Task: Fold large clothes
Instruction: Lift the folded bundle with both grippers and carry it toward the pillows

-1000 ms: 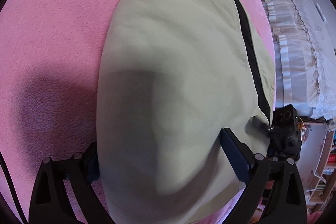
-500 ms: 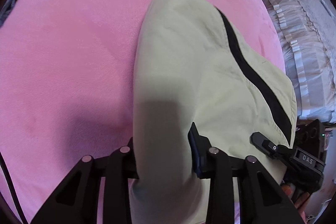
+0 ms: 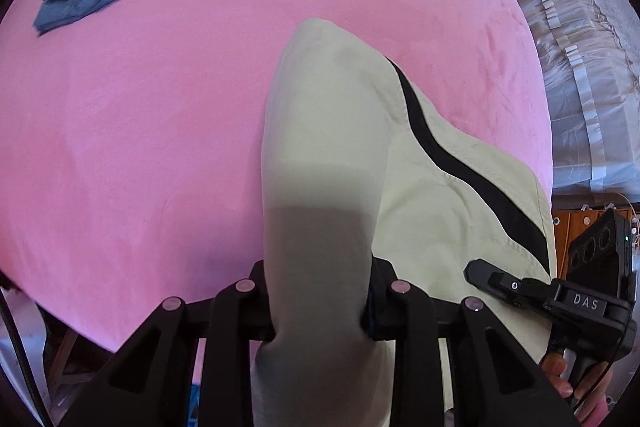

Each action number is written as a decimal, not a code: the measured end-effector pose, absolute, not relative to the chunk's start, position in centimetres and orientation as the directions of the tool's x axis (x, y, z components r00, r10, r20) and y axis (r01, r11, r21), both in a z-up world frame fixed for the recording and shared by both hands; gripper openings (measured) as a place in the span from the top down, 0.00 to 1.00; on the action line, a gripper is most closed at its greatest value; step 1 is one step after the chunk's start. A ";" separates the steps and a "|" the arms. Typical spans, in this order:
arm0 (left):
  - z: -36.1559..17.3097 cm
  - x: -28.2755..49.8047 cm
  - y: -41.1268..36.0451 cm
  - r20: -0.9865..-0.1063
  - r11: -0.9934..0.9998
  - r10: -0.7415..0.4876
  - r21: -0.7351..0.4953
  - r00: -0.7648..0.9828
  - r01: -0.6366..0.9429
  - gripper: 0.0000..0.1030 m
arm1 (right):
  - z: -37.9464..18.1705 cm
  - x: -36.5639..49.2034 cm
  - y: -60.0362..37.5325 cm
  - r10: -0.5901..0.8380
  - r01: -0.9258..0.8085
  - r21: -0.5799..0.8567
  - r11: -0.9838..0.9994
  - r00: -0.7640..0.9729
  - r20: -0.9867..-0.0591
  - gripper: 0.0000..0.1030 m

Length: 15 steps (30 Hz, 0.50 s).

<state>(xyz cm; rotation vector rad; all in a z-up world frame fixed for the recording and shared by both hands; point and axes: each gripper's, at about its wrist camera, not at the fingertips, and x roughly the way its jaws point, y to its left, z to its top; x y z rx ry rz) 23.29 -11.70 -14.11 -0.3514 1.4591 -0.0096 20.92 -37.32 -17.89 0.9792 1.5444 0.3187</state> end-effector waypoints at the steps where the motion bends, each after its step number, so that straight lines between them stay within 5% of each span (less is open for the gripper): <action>1: -13.6 22.6 -11.1 -0.967 0.945 -0.224 -0.245 0.120 -0.216 0.74 | -17.5 20.6 -36.8 0.729 0.391 0.687 0.613 0.055 -0.682 0.91; 15: -8.8 20.5 14.1 -0.955 0.950 -0.221 -0.257 0.200 -0.177 0.74 | -12.8 18.9 -14.2 0.716 0.195 0.713 0.674 0.068 -0.695 0.91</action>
